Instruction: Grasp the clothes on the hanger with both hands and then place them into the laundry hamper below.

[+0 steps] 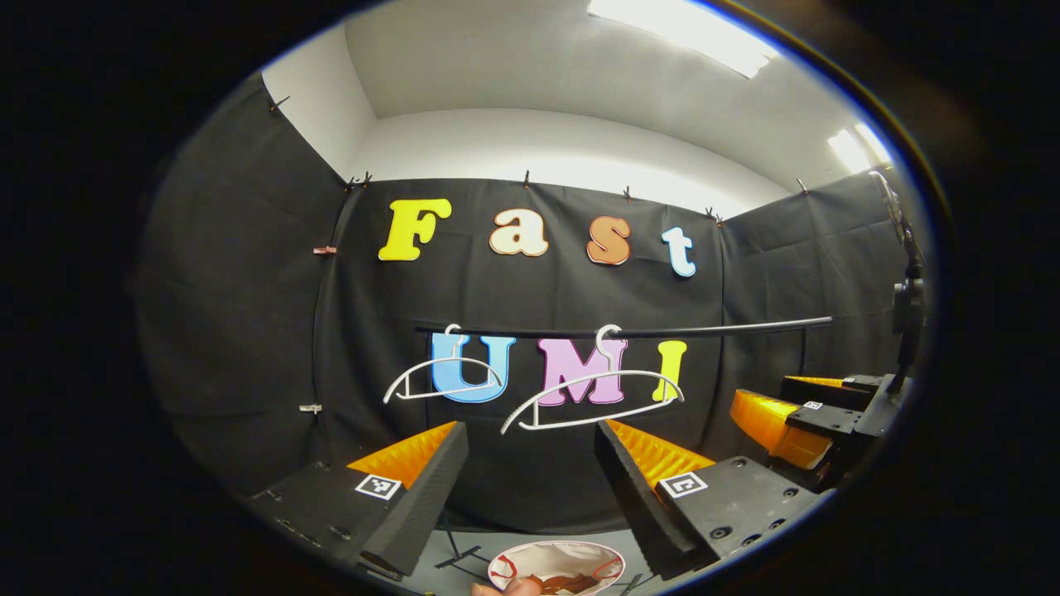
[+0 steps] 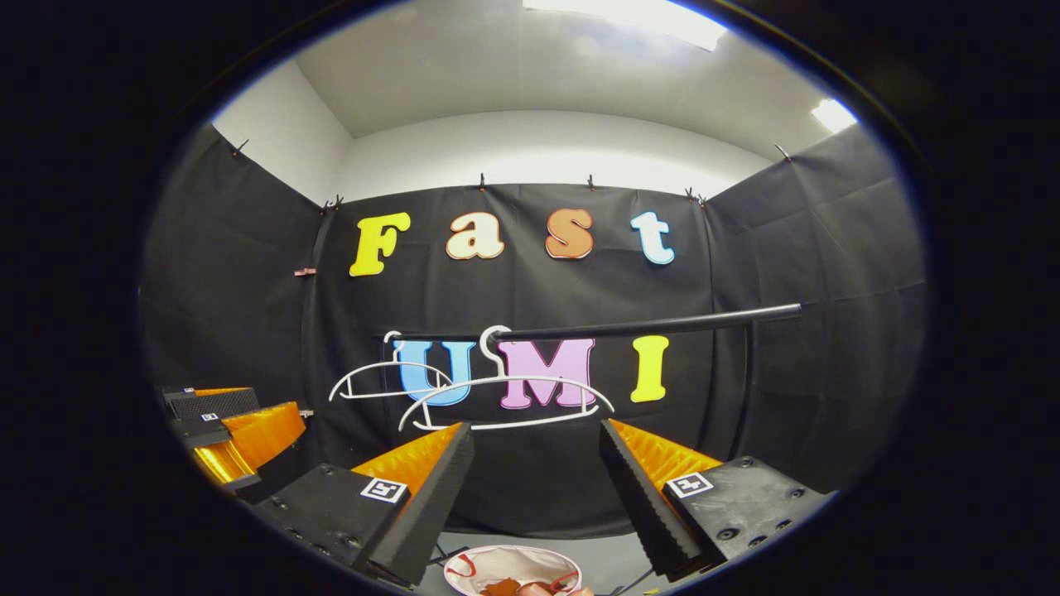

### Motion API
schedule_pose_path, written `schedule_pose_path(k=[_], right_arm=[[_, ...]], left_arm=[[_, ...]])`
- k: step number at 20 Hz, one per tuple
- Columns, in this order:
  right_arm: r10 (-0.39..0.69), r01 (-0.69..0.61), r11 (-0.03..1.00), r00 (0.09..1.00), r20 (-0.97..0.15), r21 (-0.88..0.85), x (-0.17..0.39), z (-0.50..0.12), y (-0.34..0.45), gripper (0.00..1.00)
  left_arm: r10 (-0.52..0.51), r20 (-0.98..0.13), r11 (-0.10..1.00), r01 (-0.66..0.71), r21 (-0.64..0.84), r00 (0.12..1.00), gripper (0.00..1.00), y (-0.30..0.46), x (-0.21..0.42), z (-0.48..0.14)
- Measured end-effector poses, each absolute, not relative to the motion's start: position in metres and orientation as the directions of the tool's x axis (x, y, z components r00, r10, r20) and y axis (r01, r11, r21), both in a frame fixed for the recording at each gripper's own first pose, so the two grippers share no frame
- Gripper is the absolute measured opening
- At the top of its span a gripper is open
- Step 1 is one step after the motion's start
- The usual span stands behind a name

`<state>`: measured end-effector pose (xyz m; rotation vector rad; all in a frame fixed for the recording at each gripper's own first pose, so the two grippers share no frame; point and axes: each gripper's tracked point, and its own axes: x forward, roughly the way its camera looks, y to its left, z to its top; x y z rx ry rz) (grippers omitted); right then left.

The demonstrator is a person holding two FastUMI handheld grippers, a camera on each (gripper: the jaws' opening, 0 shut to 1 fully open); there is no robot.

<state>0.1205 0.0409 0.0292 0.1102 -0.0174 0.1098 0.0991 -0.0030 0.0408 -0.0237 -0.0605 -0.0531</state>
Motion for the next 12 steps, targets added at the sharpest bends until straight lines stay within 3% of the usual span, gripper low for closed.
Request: schedule_pose_path(k=[12], right_arm=[[0.109,-0.11,0.986,0.994,0.01,0.123,0.1189,0.0276,0.0407,0.98]], left_arm=[[-0.06,0.064,0.998,0.062,-0.025,0.996,0.97,-0.0098,0.098,0.0449]])
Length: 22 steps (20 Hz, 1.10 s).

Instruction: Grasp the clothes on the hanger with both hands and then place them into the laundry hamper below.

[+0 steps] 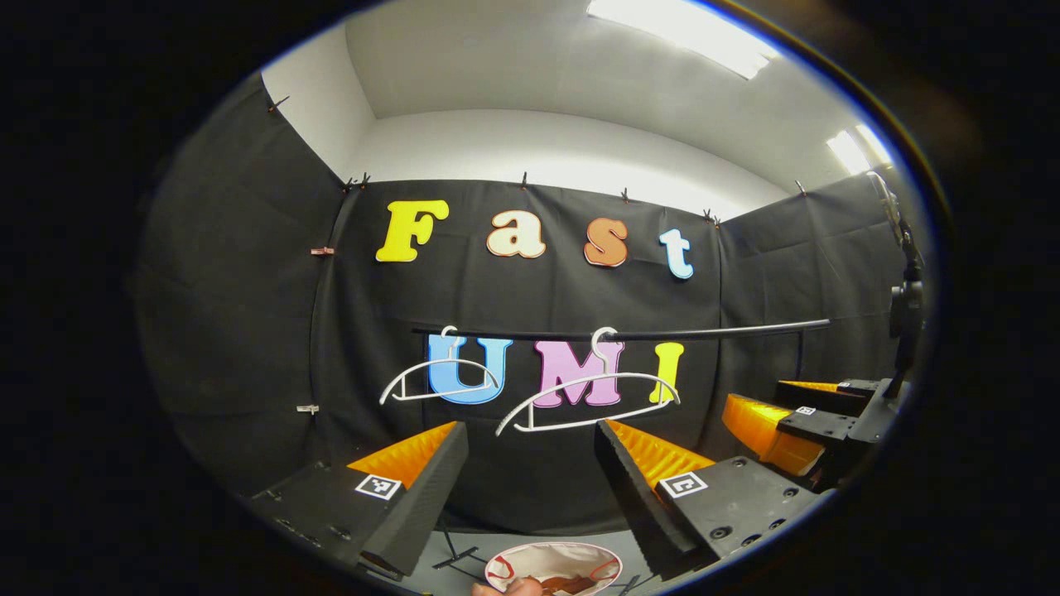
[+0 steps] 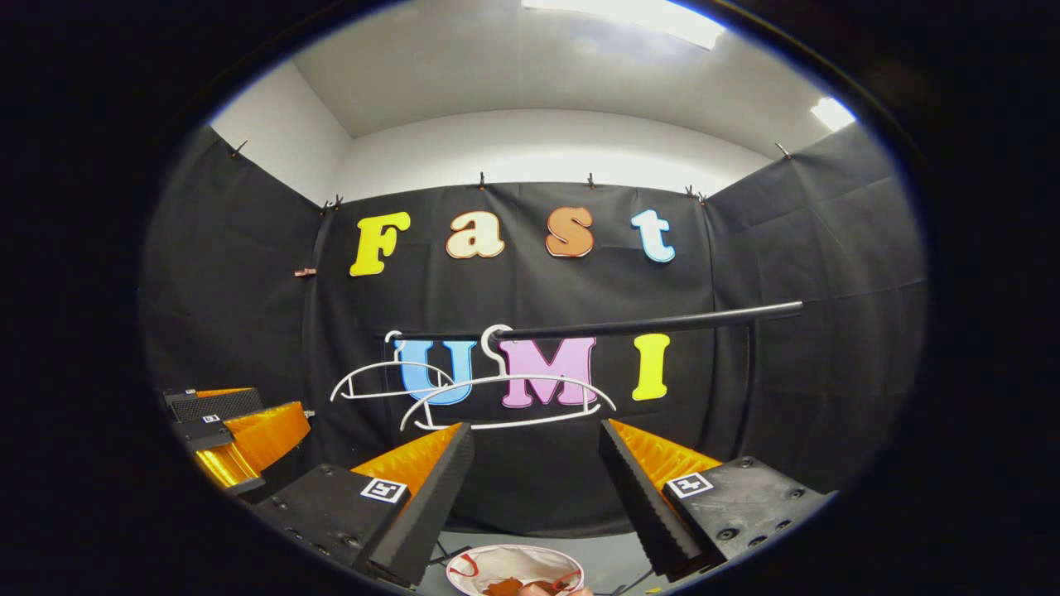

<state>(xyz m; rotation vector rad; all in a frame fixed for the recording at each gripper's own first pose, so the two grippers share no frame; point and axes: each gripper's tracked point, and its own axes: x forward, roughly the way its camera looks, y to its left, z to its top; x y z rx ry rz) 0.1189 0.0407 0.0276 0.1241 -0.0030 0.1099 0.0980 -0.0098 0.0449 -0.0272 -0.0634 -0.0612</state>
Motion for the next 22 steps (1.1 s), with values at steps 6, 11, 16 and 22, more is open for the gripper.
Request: schedule_pose_path(k=[6,11,16,22], right_arm=[[0.108,-0.108,0.986,0.994,0.004,0.129,0.118,0.027,0.04,0.98],[0.106,-0.108,0.987,0.994,0.02,0.121,0.117,0.034,0.039,0.98],[0.104,-0.106,0.988,0.994,0.022,0.114,0.115,0.034,0.041,0.98],[0.102,-0.102,0.989,0.995,0.007,0.11,0.114,0.029,0.039,0.98]], left_arm=[[-0.058,0.067,0.998,0.06,-0.029,0.996,0.97,-0.011,0.098,0.046],[-0.054,0.07,0.998,0.055,-0.022,0.996,0.97,-0.011,0.096,0.048],[-0.039,0.051,0.999,0.041,-0.028,0.998,0.97,-0.006,0.096,0.045],[-0.02,0.046,0.999,0.021,-0.024,0.999,0.97,-0.001,0.097,0.044]])
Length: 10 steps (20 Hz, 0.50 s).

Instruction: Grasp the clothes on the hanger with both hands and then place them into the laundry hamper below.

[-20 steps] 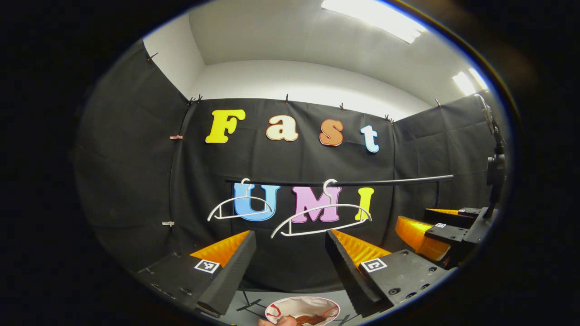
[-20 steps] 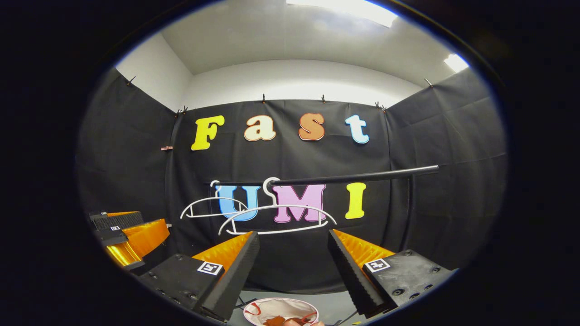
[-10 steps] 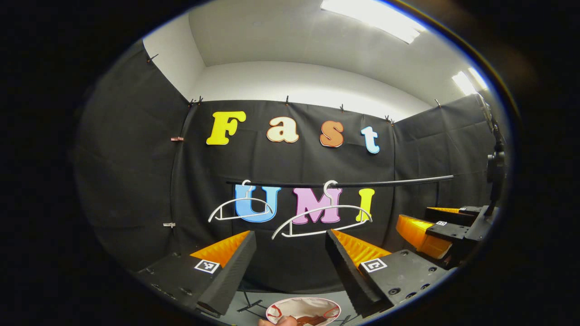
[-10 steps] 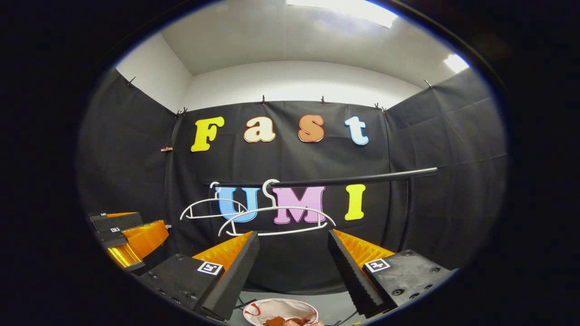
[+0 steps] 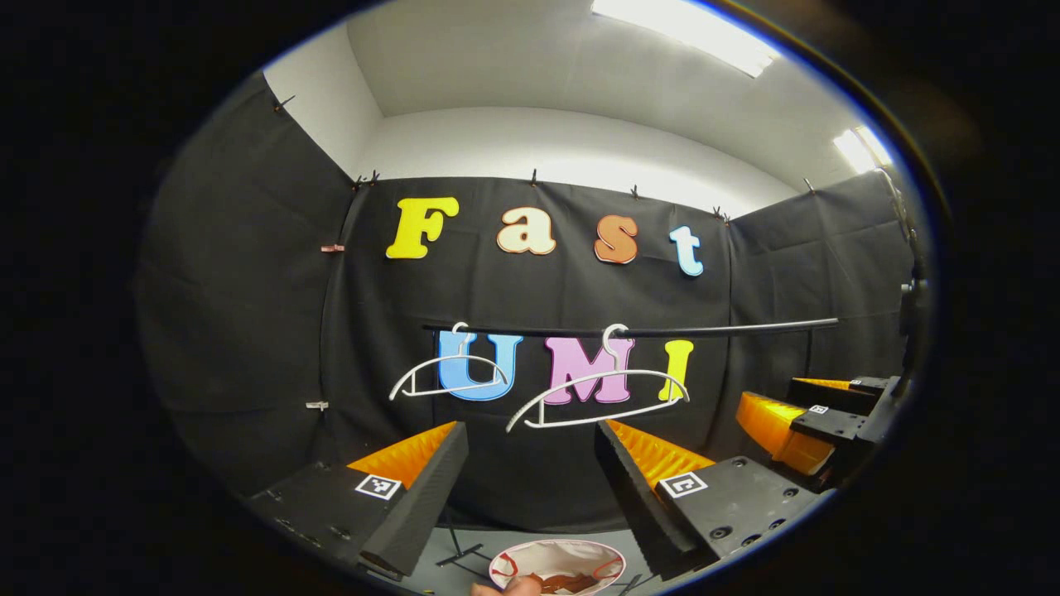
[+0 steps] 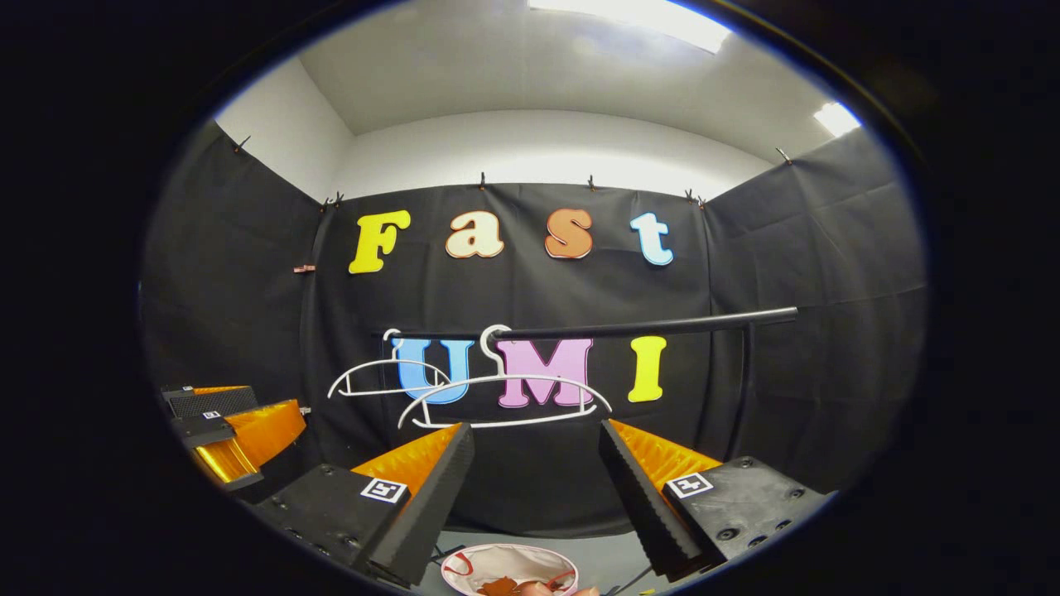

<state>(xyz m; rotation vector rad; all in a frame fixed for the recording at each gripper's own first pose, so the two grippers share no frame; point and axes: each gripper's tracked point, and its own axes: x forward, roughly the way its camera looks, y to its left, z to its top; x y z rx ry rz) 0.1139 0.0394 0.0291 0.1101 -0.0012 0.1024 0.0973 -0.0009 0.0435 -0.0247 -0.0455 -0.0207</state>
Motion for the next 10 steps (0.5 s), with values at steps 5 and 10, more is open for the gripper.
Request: schedule_pose_path(k=[5,10], right_arm=[[0.103,-0.103,0.99,0.995,0.004,0.097,0.1157,0.0293,0.039,1.0],[0.11,-0.11,0.99,0.994,0.0,0.087,0.1168,0.0279,0.0398,0.98]], left_arm=[[-0.022,0.039,1.0,0.023,-0.018,0.999,0.97,-0.0027,0.0992,0.0422],[-0.038,0.039,0.999,0.038,-0.005,0.999,0.97,-0.0091,0.1018,0.0406]])
